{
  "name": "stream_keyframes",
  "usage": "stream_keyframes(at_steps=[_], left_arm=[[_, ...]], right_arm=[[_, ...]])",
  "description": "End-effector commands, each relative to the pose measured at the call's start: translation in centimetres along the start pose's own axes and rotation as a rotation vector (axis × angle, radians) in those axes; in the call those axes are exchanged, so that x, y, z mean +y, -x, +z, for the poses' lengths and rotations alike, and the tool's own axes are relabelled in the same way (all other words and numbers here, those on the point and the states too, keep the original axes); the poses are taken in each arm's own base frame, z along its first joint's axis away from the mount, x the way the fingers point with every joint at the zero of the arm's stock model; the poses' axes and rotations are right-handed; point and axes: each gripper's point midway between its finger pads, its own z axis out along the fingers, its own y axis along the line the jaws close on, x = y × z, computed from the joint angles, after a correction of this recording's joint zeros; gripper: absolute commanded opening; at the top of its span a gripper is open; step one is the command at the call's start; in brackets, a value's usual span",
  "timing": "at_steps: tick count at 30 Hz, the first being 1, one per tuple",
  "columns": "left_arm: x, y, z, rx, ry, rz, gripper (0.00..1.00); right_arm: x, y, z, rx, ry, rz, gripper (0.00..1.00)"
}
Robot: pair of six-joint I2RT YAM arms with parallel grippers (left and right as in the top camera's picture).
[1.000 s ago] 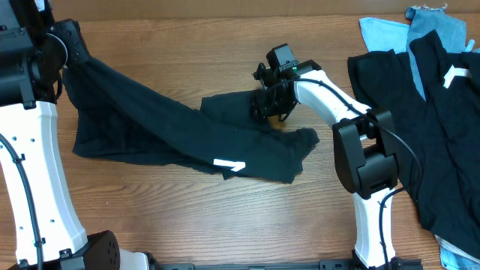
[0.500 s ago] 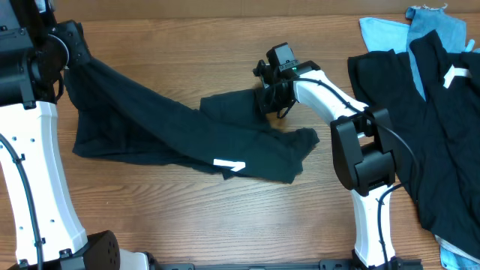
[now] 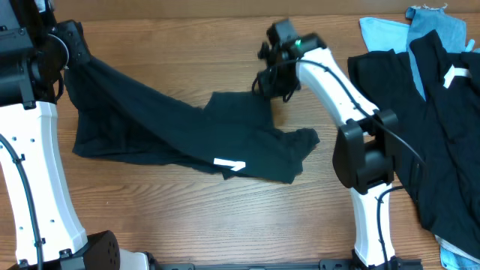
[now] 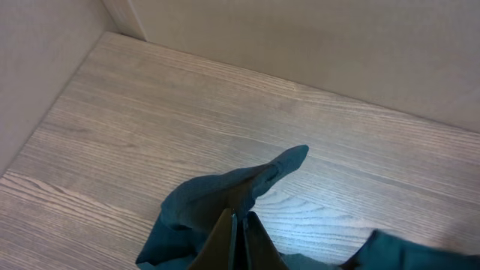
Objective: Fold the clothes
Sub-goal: 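Lift the shirt with both grippers and spread it wide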
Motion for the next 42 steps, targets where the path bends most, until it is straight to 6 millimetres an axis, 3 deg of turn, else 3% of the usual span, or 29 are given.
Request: stream_keyframes(at_steps=[1, 7, 11, 16, 18, 20, 24, 28, 33, 36, 39, 42], left_arm=[[-0.3, 0.9, -1.1, -0.038, -0.018, -0.01, 0.04], [-0.4, 1.3, -1.2, -0.053, -0.021, -0.012, 0.04], [-0.4, 2.3, -2.4, -0.09, -0.026, -0.015, 0.04], [-0.3, 4.3, -7.6, -0.172, -0.038, -0.049, 0.04], [-0.2, 5.1, -10.8, -0.23, -0.049, -0.069, 0.04], [-0.2, 5.7, -13.0, -0.279, -0.058, -0.078, 0.04], [0.1, 6.0, -17.9, -0.385, -0.075, -0.087, 0.04], [0.4, 5.8, -21.7, -0.464, -0.085, -0.091, 0.04], [0.7, 5.6, -23.2, -0.498, -0.083, -0.095, 0.04], [0.5, 5.9, -21.2, -0.457, -0.079, -0.092, 0.04], [0.0, 6.3, -16.8, -0.373, -0.071, -0.086, 0.04], [-0.6, 6.3, -10.8, -0.26, -0.07, -0.078, 0.04]], right_arm=[[0.8, 3.3, -9.6, -0.207, -0.04, -0.025, 0.04], [0.7, 0.7, -16.6, -0.247, -0.115, -0.021, 0.04], [0.1, -0.6, -25.3, -0.436, -0.214, 0.024, 0.04], [0.4, -3.7, -37.7, -0.76, -0.277, 0.05, 0.04], [1.1, -5.7, -43.2, -0.922, -0.264, 0.05, 0.04], [1.5, -7.2, -46.3, -1.015, -0.254, 0.052, 0.04], [2.0, -9.6, -50.3, -1.139, -0.24, 0.049, 0.04], [2.2, -10.8, -52.2, -1.2, -0.229, 0.048, 0.04], [1.4, -11.1, -52.8, -1.218, -0.275, 0.079, 0.04], [1.0, -9.0, -50.7, -1.155, -0.309, 0.06, 0.04], [0.1, -4.8, -45.6, -1.019, -0.351, 0.041, 0.04], [-2.6, 0.5, -38.1, -0.852, -0.371, 0.061, 0.04]])
